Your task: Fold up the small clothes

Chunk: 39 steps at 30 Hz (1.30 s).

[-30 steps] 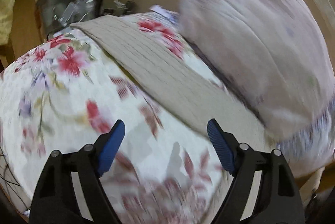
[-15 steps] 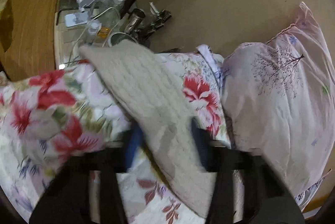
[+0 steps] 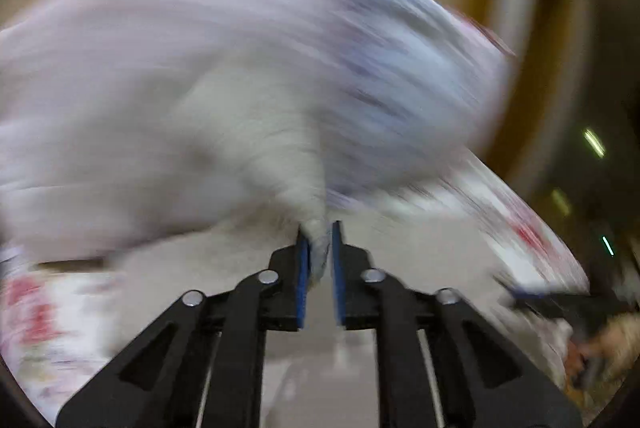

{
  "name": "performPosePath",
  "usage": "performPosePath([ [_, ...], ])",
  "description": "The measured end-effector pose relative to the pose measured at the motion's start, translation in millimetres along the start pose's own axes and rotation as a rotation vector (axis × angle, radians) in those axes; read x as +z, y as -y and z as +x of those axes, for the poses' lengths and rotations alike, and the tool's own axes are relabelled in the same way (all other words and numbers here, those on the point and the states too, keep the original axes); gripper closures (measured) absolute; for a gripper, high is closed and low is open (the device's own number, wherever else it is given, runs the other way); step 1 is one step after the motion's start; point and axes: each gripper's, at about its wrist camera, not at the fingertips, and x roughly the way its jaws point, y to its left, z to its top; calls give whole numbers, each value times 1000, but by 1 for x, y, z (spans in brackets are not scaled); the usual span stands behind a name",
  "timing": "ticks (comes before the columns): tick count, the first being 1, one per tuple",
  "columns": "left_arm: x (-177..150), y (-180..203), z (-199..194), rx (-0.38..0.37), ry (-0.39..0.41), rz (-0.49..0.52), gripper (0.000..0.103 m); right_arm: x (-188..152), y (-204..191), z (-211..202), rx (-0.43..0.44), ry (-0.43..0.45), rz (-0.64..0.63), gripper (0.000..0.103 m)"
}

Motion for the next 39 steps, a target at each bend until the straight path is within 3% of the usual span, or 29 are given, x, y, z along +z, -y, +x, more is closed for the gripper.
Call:
performPosePath([
  [2, -13, 42, 42, -7, -144, 58, 78, 0, 16, -6, -22, -12, 22, 40],
  [4, -32, 37, 45, 31, -192, 16, 77, -5, 34, -22, -19, -9, 36, 40],
  [6, -55, 11, 21, 98, -186, -72, 49, -15, 51, -36, -26, -19, 45, 40],
  [7, -67, -2, 6, 143, -184, -112, 43, -22, 61, -40, -21, -39, 63, 40],
  [8, -86, -21, -16, 207, -197, -159, 39, -29, 71, -43, -5, -64, 88, 40],
  [11, -135, -51, -58, 281, -264, -273, 38, -57, 95, -43, 96, -166, 192, 54],
  [15, -204, -77, -95, 280, -353, -460, 43, -97, 97, -38, 271, -275, 281, 67],
  [17, -221, -69, -104, 220, -353, -513, 53, -115, 90, -33, 344, -347, 302, 74],
  [19, -239, -62, -119, 167, -336, -541, 56, -128, 84, -31, 386, -383, 308, 78],
  [20, -246, -57, -125, 138, -331, -558, 60, -133, 81, -28, 402, -411, 312, 87],
  [23, -258, -47, -130, 92, -331, -604, 69, -135, 75, -25, 422, -414, 307, 94],
  [25, -263, -40, -129, 80, -341, -611, 79, -123, 69, -28, 448, -358, 290, 94],
  [26, -263, -40, -125, 63, -355, -623, 92, -116, 66, -28, 460, -338, 286, 95],
  [31, -240, -41, -102, -56, -354, -657, 94, -51, 48, -33, 530, -160, 254, 95],
  [35, -168, -74, -88, -125, -182, -646, 95, 21, 33, -20, 560, -17, 234, 95],
  [37, -115, -98, -74, -117, -72, -614, 95, 61, 29, -5, 557, 64, 251, 95],
  [39, -68, -116, -55, -61, 16, -560, 93, 93, 24, 15, 514, 123, 266, 95],
])
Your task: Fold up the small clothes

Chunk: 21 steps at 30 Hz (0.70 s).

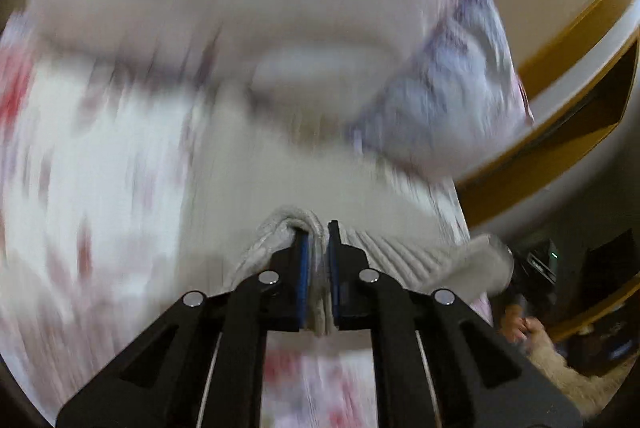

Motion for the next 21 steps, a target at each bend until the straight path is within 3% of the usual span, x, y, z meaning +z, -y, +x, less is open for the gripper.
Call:
performPosePath([
  [2, 36, -4, 22, 33, 38, -38, 83, 26, 7, 30, -93, 39, 28, 90],
  [3, 47, -12, 31, 54, 29, -73, 61, 35, 14, 47, -159, 26, 48, 82],
  [4, 54, -18, 38, 94, 16, -96, 50, 38, 18, 52, -199, 15, 64, 53],
  [5, 56, -26, 41, 141, 1, -109, 38, 38, 23, 56, -241, 3, 102, 36],
  [6, 54, -32, 41, 160, -23, -111, 33, 33, 26, 56, -223, 1, 130, 36],
  [9, 39, -54, 50, 181, -113, -103, 35, 16, 25, 48, -237, -17, 76, 32],
  [13, 23, -84, 76, 148, -196, -208, 45, -1, 39, 39, -245, -40, 114, 32],
  [15, 17, -88, 91, 149, -225, -239, 53, -5, 43, 34, -244, -39, 120, 32],
  [16, 16, -87, 93, 141, -189, -230, 55, -7, 43, 33, -245, -41, 118, 32],
  [17, 15, -87, 102, 103, -200, -251, 74, -9, 44, 31, -243, -44, 116, 32],
  [18, 12, -90, 107, 90, -209, -284, 84, -10, 45, 27, -240, -48, 113, 32],
  [21, 6, -91, 105, 43, -155, -381, 90, -9, 48, 16, -236, -61, 105, 32],
])
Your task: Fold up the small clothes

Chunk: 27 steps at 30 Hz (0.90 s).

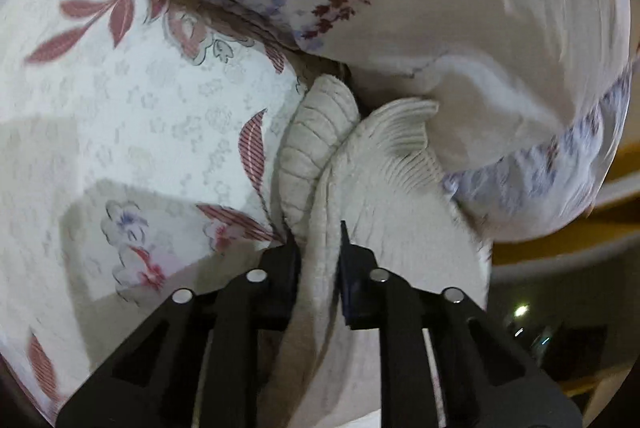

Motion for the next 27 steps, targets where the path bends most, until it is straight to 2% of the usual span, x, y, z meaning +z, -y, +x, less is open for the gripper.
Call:
performPosePath([
  [2, -9, 14, -13, -110, 21, -41, 91, 3, 3, -9, -1, 6, -5, 32],
  [4, -19, 47, -16, -196, 29, -30, 91, 10, 7, -20, -8, 18, -21, 32],
  [6, -34, 96, -13, -301, 15, 12, 91, 21, 12, -36, -29, 42, -47, 32],
  [9, -63, 169, 22, -444, -49, 45, 91, 38, 18, -51, -39, 66, -47, 32],
  [11, -90, 217, 73, -551, -138, 18, 89, 53, 25, -60, -59, 83, -55, 32],
  [13, -113, 247, 115, -610, -239, 6, 81, 63, 30, -58, -71, 78, -56, 32],
  [14, -124, 258, 135, -636, -303, -5, 80, 70, 35, -54, -75, 64, -43, 32],
  [15, -136, 262, 151, -693, -367, -56, 80, 75, 40, -51, -73, 47, -28, 32],
  [16, -141, 258, 152, -720, -374, -91, 78, 80, 44, -49, -62, 28, -13, 32],
  [17, -139, 254, 148, -720, -354, -90, 64, 84, 48, -46, -47, 2, 3, 26],
  [18, -133, 244, 132, -676, -281, -57, 46, 87, 51, -42, -30, -24, 8, 19],
  [19, -125, 230, 115, -596, -200, -31, 39, 88, 51, -38, -17, -46, 6, 18],
  [20, -119, 220, 104, -542, -158, -15, 31, 89, 53, -28, 1, -102, 7, 18],
  [21, -112, 207, 93, -422, -108, 24, 30, 89, 55, -19, 8, -145, 13, 18],
  [22, -107, 196, 87, -308, -92, 52, 29, 89, 57, -8, 7, -183, 20, 18],
  [24, -109, 182, 89, -163, -117, 80, 27, 89, 59, 6, 6, -230, 25, 18],
  [27, -126, 177, 105, -50, -185, 145, 26, 86, 61, 26, 25, -284, 21, 19],
])
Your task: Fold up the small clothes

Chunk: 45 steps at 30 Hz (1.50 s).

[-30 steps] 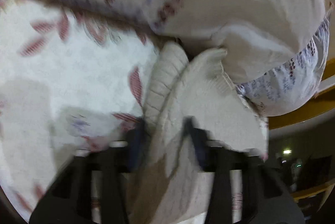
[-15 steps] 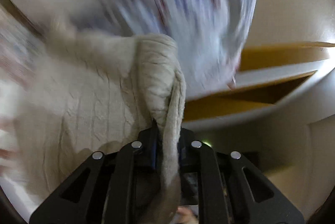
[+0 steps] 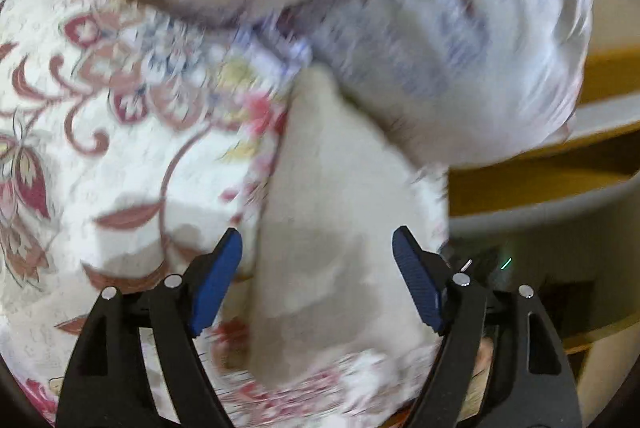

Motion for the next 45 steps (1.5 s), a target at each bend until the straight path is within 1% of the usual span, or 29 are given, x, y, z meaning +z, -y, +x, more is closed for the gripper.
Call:
performPosePath([
  [1, -3, 7, 11, 32, -21, 29, 25, -1, -2, 2, 13, 6, -9, 20],
  [2, -7, 12, 19, 67, -40, 62, 23, -1, -3, 7, 20, -3, -14, 26],
  [3, -12, 18, 29, 109, -51, 108, 20, -1, -4, 11, 22, -12, -11, 41],
  [5, -21, 21, 37, 133, -30, 166, 16, -4, -3, 19, 24, -15, -10, 59],
  [6, -24, 23, 41, 129, -26, 191, 23, -6, -5, 18, 45, -1, -9, 67],
  [8, -19, 27, 52, 97, -25, 184, 39, -12, -14, 13, 51, 34, -20, 69],
  [10, -16, 21, 51, 34, -21, 146, 60, -19, -29, 7, 130, 48, -29, 72],
  [11, -10, 20, 44, -19, -20, 132, 65, -22, -37, 5, 154, 48, -44, 73],
  [13, -9, 16, 16, -105, -23, 144, 66, -34, -63, 3, 185, 35, -112, 73],
  [16, -18, 9, -45, -122, 39, 210, 65, -55, -97, 19, 220, -1, -194, 74],
  [17, -20, 7, -53, -108, 54, 223, 63, -58, -102, 25, 211, -9, -209, 74],
  [18, -21, 0, -67, -37, 80, 257, 54, -62, -108, 37, 153, -19, -246, 73],
  [19, -14, -1, -69, 48, 98, 281, 50, -63, -110, 46, 88, -26, -269, 71],
  [20, -13, -7, -73, 150, 120, 303, 45, -63, -113, 58, -35, -19, -299, 71],
  [21, -13, -12, -71, 288, 150, 318, 45, -63, -112, 61, -126, 14, -302, 71],
  [22, -14, -15, -71, 353, 163, 320, 45, -63, -112, 59, -135, 45, -288, 71],
  [24, -20, -27, -85, 380, 196, 302, 36, -63, -110, 45, -57, 126, -239, 70],
  [26, -30, -37, -104, 390, 233, 307, 27, -60, -116, 48, -48, 119, -228, 68],
  [28, -44, -44, -119, 415, 270, 323, 22, -58, -119, 68, -79, 52, -219, 68],
  [29, -52, -46, -123, 423, 284, 325, 16, -58, -122, 80, -100, 35, -228, 79],
  [30, -58, -47, -128, 435, 305, 324, 10, -56, -123, 81, -150, 54, -261, 96],
  [31, -64, -50, -135, 444, 323, 326, 8, -53, -126, 83, -229, 109, -276, 96],
  [34, -85, -50, -139, 475, 345, 365, 2, -44, -117, 87, -285, 165, -173, 96],
  [37, -103, -52, -134, 564, 335, 422, 2, -52, -128, 80, -328, 175, -237, 94],
  [38, -106, -52, -130, 586, 326, 434, 2, -61, -135, 70, -335, 202, -277, 90],
  [40, -115, -57, -123, 595, 301, 440, 2, -84, -147, 47, -395, 267, -355, 72],
  [41, -118, -59, -120, 595, 291, 432, 2, -107, -152, 28, -437, 319, -414, 43],
  [42, -122, -62, -117, 592, 280, 419, 2, -121, -152, 20, -451, 349, -446, 23],
  [45, -131, -68, -106, 576, 247, 388, 2, -180, -147, 2, -504, 381, -541, 19],
])
